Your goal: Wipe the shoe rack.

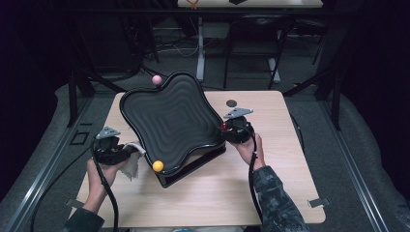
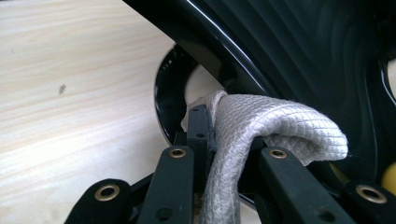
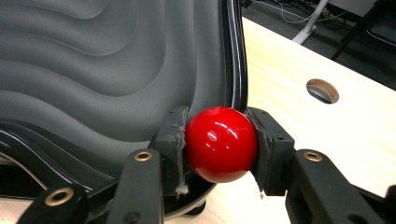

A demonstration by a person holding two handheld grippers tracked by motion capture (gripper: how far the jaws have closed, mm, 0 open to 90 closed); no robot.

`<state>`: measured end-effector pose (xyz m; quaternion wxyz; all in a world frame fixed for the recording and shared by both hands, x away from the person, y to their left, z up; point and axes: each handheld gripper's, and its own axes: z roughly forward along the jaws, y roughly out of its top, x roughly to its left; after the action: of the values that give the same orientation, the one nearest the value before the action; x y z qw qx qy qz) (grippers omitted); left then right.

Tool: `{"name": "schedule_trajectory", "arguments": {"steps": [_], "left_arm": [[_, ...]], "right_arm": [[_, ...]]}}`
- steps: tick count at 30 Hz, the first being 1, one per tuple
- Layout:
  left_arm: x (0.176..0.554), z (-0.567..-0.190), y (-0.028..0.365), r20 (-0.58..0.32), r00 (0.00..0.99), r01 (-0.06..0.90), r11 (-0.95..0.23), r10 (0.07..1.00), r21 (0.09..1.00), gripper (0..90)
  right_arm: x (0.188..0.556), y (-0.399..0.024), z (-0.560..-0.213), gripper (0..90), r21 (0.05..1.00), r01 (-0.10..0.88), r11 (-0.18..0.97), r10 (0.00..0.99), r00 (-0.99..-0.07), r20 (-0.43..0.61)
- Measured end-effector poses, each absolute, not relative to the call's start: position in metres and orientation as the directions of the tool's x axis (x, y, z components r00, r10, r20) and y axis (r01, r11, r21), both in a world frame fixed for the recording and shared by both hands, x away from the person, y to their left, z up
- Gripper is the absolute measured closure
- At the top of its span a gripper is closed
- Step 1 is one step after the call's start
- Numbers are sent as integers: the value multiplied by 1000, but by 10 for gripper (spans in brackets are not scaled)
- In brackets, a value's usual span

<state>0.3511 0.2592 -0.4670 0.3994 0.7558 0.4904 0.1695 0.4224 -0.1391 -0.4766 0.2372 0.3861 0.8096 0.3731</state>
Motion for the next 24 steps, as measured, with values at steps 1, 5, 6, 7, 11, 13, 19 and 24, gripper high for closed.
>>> {"name": "schedule_trajectory", "arguments": {"steps": [1,5,6,7,11,13,19,24], "left_arm": [[354,-466,261,-133,459,605,-199,878,771,804],[365,-460,268,-136,436,604,-177,890,777,803],[368,-458,270,-138,430,606,-172,892,776,805],[370,-457,271,-139,421,607,-164,896,777,805],[380,-449,276,-110,404,605,-175,908,777,806],[385,-444,279,-101,391,603,-171,915,779,806],[401,-431,293,-107,351,609,-140,930,780,805],[416,-416,300,-80,323,607,-141,943,782,804]], "right_arm": [[422,-139,-477,602,787,448,423,802,-589,-96],[422,-139,-476,602,783,451,428,808,-579,-108],[422,-139,-476,601,781,453,431,810,-575,-114],[422,-139,-477,601,786,449,425,805,-585,-102],[422,-139,-477,601,787,446,425,803,-587,-101],[422,-139,-477,601,787,447,426,803,-588,-101],[422,-139,-477,601,788,445,426,803,-586,-103],[422,-139,-477,601,789,443,426,803,-588,-103]]}}
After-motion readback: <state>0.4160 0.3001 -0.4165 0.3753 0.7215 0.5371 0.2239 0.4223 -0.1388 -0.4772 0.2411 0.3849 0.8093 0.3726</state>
